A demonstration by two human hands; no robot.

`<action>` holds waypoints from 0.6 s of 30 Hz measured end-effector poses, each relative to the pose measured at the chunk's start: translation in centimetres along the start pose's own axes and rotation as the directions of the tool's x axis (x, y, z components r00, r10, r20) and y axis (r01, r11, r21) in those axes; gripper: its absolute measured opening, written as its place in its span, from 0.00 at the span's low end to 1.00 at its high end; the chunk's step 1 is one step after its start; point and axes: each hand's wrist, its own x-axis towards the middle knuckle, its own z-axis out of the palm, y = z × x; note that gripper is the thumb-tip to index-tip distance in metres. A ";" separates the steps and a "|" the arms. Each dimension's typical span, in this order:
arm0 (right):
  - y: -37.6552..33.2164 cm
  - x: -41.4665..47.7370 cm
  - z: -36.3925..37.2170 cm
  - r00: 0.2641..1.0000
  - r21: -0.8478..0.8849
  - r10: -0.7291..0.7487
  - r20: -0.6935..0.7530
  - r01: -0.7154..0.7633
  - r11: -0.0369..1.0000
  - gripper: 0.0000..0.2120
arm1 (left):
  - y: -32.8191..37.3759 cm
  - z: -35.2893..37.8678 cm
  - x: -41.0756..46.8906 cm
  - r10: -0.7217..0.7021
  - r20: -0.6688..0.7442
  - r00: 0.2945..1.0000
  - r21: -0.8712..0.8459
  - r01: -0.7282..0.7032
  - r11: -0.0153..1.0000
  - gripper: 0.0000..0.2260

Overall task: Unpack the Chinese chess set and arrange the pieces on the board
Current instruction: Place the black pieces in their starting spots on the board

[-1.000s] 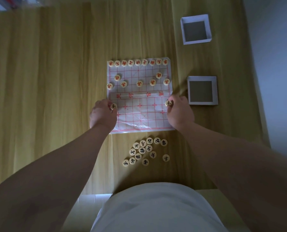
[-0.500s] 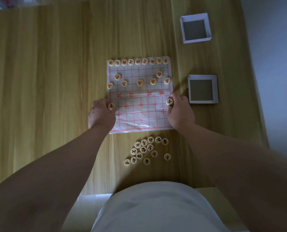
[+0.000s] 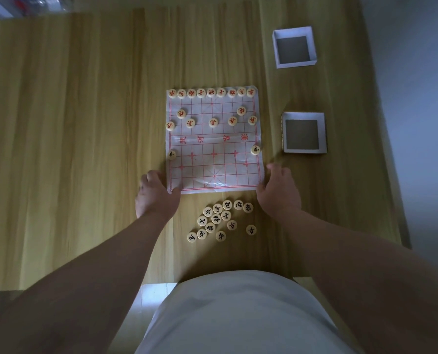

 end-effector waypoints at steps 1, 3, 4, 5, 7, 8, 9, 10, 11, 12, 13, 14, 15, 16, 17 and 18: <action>0.0 -0.2 0.0 1.000 -0.009 -0.002 -0.004 0.002 1.000 0.24 | -0.1 0.0 -0.1 0.006 0.001 1.000 0.007 -0.006 1.000 0.21; 0.1 -0.4 0.0 1.000 -0.026 -0.002 -0.008 0.002 1.000 0.23 | -0.3 0.0 -0.1 0.013 0.004 1.000 0.015 -0.013 1.000 0.20; 0.2 -0.4 0.0 1.000 -0.032 -0.003 -0.010 0.002 0.999 0.23 | -0.4 0.1 0.0 0.012 0.007 1.000 0.014 -0.012 1.000 0.20; 0.2 -0.5 0.1 1.000 -0.038 -0.005 -0.009 0.005 0.999 0.23 | -0.5 0.1 -0.1 0.010 0.011 1.000 0.012 -0.010 1.000 0.20; 0.2 -0.5 0.1 1.000 -0.046 -0.001 -0.005 0.001 0.999 0.23 | -0.6 0.1 -0.1 0.011 0.018 1.000 0.011 -0.012 1.000 0.20; 0.2 -0.5 0.1 1.000 -0.045 0.005 -0.002 -0.005 0.999 0.23 | -0.6 0.1 -0.1 0.010 0.019 1.000 0.009 -0.010 1.000 0.20; 0.1 -0.6 0.2 1.000 -0.041 0.012 0.001 -0.012 0.999 0.23 | -0.7 0.1 -0.2 0.007 0.018 1.000 0.005 -0.007 1.000 0.19; 0.1 -0.7 0.2 1.000 -0.039 0.017 0.004 -0.017 0.999 0.23 | -0.8 0.1 -0.4 0.000 0.016 1.000 -0.003 0.000 1.000 0.19; 0.1 -0.8 0.2 1.000 -0.037 0.022 0.004 -0.022 0.999 0.23 | -0.9 0.2 -0.5 -0.007 0.016 1.000 -0.013 0.007 1.000 0.19; 0.1 -1.0 0.2 1.000 -0.038 0.025 0.003 -0.025 0.999 0.23 | -1.0 0.2 -0.7 -0.015 0.015 1.000 -0.023 0.015 1.000 0.18; 0.1 -1.1 0.2 1.000 -0.042 0.026 0.002 -0.026 0.999 0.23 | -1.1 0.2 -0.9 -0.022 0.015 1.000 -0.028 0.022 0.999 0.18; 0.2 -1.3 0.2 1.000 -0.046 0.024 0.003 -0.024 0.999 0.22 | -1.3 0.2 -1.1 -0.024 0.017 1.000 -0.031 0.024 0.999 0.17; 0.3 -1.7 0.2 1.000 -0.049 0.018 0.003 -0.018 0.999 0.22 | -1.5 0.3 -1.5 -0.024 0.017 1.000 -0.032 0.025 0.999 0.17; 0.4 -1.9 0.2 1.000 -0.049 0.013 0.003 -0.013 0.999 0.22 | -1.6 0.4 -1.7 -0.025 0.017 1.000 -0.032 0.025 0.999 0.17; 0.5 -2.2 0.2 1.000 -0.047 0.009 0.004 -0.009 0.999 0.21 | -1.7 0.5 -2.1 -0.027 0.019 0.999 -0.032 0.027 0.999 0.17; 0.6 -2.5 0.2 1.000 -0.047 0.007 0.009 -0.006 0.999 0.21 | -1.8 0.6 -2.5 -0.029 0.022 0.999 -0.030 0.030 0.999 0.16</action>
